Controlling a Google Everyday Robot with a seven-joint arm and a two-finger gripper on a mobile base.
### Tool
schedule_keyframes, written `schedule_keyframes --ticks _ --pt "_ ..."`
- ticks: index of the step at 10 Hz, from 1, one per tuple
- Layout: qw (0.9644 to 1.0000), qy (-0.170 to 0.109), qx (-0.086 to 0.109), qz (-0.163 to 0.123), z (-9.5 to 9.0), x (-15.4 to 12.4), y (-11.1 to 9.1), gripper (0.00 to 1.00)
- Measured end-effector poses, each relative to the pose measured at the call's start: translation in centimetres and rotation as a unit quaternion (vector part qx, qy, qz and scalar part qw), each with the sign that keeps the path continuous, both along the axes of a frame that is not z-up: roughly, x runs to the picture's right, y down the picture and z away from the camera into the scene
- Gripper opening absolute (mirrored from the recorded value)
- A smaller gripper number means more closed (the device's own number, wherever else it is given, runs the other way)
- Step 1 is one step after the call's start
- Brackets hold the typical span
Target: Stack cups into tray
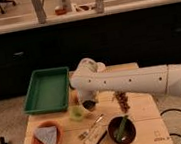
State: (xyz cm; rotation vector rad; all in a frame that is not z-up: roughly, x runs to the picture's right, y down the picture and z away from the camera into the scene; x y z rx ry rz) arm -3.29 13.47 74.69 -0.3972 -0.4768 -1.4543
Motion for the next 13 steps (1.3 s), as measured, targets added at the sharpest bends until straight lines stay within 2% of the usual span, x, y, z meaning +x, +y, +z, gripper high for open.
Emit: schedule_keyframes --ticks 4,7,10,13 --pt "0.9996 -0.026 0.009 -0.008 -1.6 -1.4 -0.7 0.0" --pt "0.9981 -0.053 0.008 -0.029 -2.4 -3.6 -1.5 0.0" --pt "0.9951 -0.082 -0.001 -0.055 -2.3 -6.4 -2.0 0.0" --pt "0.9931 -0.096 -0.016 -0.066 -1.7 -7.3 -1.7 0.0"
